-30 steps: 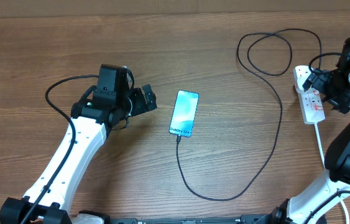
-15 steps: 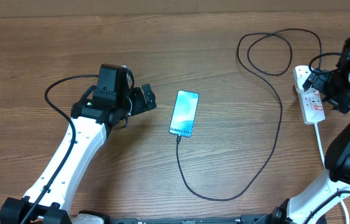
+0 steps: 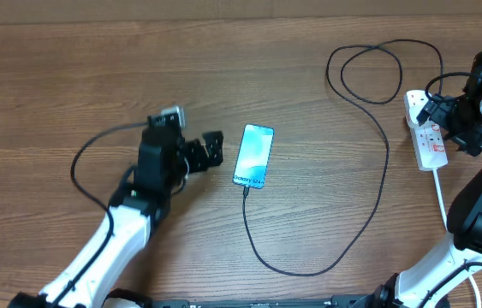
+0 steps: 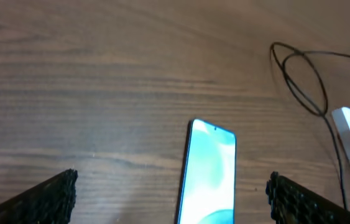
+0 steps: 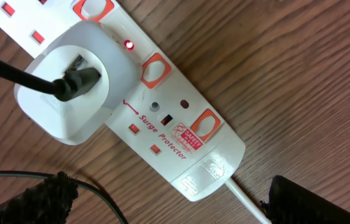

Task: Plug charger to phone and switch on socket

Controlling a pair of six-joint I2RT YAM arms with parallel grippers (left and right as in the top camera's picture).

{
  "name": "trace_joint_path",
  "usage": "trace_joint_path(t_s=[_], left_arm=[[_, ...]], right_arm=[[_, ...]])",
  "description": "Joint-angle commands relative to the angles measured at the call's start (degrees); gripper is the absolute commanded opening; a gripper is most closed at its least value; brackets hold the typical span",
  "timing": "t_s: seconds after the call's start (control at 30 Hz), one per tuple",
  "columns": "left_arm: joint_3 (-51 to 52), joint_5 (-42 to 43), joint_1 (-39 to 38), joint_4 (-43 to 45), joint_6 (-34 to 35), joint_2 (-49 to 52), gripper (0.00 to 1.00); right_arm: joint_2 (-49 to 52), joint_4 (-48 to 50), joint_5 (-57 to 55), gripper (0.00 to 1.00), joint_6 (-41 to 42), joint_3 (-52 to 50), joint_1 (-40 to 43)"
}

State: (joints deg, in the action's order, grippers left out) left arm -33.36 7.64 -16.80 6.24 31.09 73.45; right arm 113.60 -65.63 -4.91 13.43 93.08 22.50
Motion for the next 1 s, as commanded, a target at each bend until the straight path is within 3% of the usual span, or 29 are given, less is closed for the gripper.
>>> trace_joint_path(t_s=[0.0, 0.23, 0.73, 0.97], left_arm=[[5.3, -1.7, -0.1, 4.0, -1.1, -3.6, 1.0], [11.6, -3.2, -0.1, 11.7, -1.1, -8.0, 1.0], [16.8, -3.2, 0.8, 13.4, 0.0, -11.3, 1.0], [23.9, -3.7, 1.1, 19.6, 0.3, -13.9, 1.0]], right_arm=[[-1.7, 0.1, -0.5, 1.0, 0.0, 0.9, 0.1], [-1.7, 0.1, -0.5, 1.0, 0.0, 0.9, 0.1], [-1.7, 0.1, -0.5, 1.0, 0.0, 0.9, 0.1], [-1.7, 0.1, -0.5, 1.0, 0.0, 0.9, 0.1]])
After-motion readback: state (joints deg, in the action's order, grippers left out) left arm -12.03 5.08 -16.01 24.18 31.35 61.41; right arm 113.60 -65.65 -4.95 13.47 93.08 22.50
